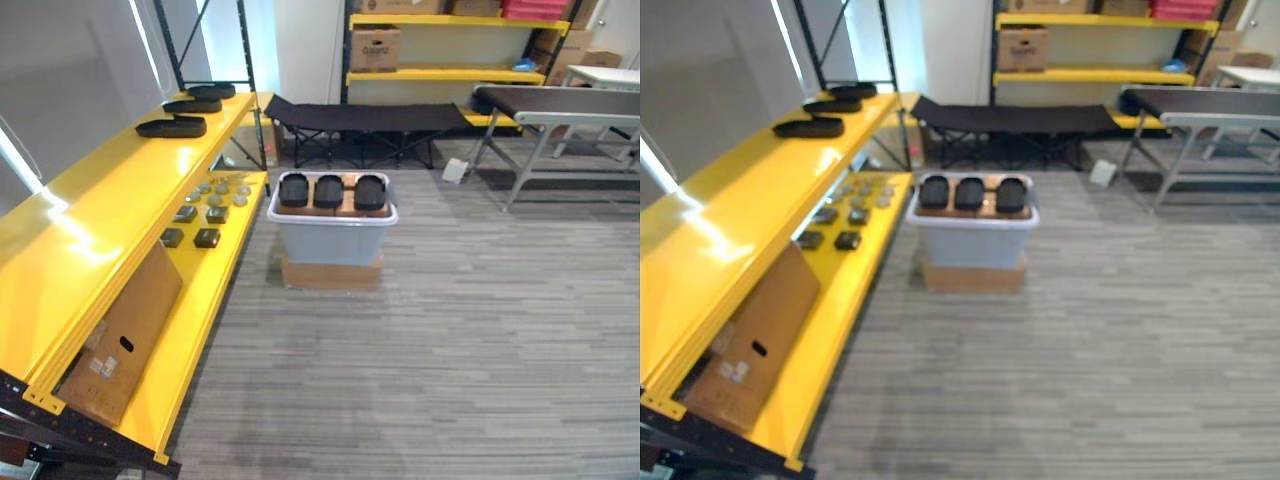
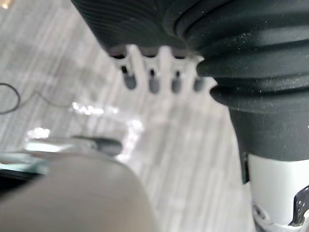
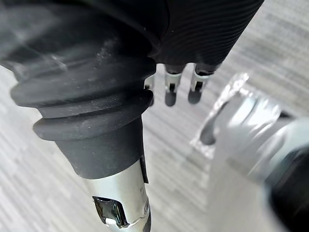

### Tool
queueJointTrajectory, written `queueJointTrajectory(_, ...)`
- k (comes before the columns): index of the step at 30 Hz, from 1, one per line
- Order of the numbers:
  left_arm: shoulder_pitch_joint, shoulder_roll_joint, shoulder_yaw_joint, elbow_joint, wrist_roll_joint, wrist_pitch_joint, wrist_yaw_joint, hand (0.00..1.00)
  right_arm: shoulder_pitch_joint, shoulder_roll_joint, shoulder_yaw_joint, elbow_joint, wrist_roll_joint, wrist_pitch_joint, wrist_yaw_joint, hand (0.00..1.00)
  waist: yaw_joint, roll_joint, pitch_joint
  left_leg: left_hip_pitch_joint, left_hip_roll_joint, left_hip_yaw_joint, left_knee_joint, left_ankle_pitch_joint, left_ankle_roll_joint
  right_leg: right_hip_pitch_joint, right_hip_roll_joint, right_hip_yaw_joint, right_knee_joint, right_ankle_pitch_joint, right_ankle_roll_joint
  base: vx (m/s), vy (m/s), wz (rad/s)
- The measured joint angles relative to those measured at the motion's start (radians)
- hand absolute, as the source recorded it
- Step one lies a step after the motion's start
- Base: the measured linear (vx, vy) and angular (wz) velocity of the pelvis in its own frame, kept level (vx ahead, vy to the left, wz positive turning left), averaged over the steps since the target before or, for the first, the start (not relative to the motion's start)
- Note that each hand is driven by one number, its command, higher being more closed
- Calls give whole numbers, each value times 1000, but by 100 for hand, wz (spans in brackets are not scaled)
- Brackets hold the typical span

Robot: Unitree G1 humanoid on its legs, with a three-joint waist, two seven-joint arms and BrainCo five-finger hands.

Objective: Walk over and take plastic housings, then place them on the shelf

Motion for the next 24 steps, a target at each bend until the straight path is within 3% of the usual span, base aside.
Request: queueJointTrajectory(24,-4,-6,-3,9,3,-7,1,0,-1,2,92,10,-43,-5,2,0,-12,-10,26,20,-20,-39,-21,26,-1,31,-19,-62,-14,-12,7,-32,-17,6)
